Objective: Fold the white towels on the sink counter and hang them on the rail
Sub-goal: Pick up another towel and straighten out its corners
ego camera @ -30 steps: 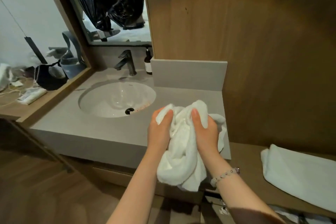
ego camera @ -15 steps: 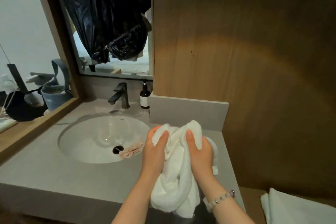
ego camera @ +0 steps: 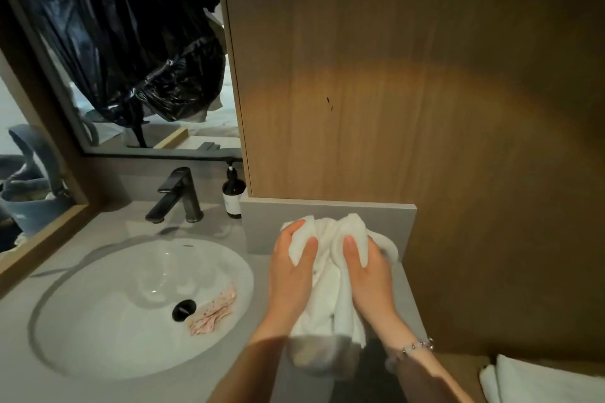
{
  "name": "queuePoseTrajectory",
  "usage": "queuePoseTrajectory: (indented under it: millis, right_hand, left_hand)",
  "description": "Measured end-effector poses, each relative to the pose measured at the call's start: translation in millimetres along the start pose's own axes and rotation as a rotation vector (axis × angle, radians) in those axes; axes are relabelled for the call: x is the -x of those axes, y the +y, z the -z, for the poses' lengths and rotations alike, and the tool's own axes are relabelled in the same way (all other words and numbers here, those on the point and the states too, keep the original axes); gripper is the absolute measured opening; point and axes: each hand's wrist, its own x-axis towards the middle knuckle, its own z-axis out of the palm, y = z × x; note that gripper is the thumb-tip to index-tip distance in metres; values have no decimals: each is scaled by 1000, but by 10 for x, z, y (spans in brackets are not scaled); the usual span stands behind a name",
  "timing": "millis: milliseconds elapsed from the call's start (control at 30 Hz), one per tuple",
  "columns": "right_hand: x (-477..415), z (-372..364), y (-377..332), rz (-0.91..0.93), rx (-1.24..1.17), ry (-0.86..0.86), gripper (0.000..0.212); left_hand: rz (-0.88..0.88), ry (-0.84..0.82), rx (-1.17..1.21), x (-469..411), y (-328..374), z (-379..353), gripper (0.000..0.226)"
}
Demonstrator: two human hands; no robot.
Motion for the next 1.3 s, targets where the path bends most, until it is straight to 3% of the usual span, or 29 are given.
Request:
queuePoseTrajectory:
  millis: [167, 300, 400, 600, 667, 733, 833, 900, 967, 1033, 1200, 1300]
  right_hand:
    - [-33, -97, 456, -265, 375, -150, 44]
    - [6, -97, 604, -449, 574, -200, 44]
    - [57, 26, 554, -406, 462, -130, 47]
    - [-1, -36, 527, -308, 149, 14, 31]
    - [-52, -78, 480, -277, 50, 46, 18]
    - [-98, -87, 419, -240, -13, 26, 18]
    - [-131, -83, 291, -163, -115, 10, 26]
    - [-128, -88, 203, -117, -161, 3, 24]
    - [-115, -97, 134, -92, -181, -13, 19]
    - [-94, -88, 74, -56, -208, -19, 21]
    - [-57, 1, 41, -54, -263, -25, 33]
    - [-75, 40, 61, -129, -234, -109, 42]
  left_hand:
    - [50, -61, -263, -24, -438, -23, 50]
    - [90, -123, -244, -11, -744, 10, 48]
    - [51, -77, -304, -13, -875, 129, 44]
    - [60, -101, -516, -52, -1106, 416, 74]
    - [50, -68, -650, -112, -1092, 473, 63]
    - [30, 55, -701, -167, -1025, 472, 41]
    - [-133, 172, -552, -245, -778, 410, 38]
    - [-105, 24, -325, -277, -502, 333, 33]
    - [0, -195, -166, -304, -327, 241, 10]
    - [22, -314, -121, -316, -284, 214, 11]
    - [16, -321, -84, -264, -341, 329, 23]
    - [0, -296, -56, -255, -360, 401, 19]
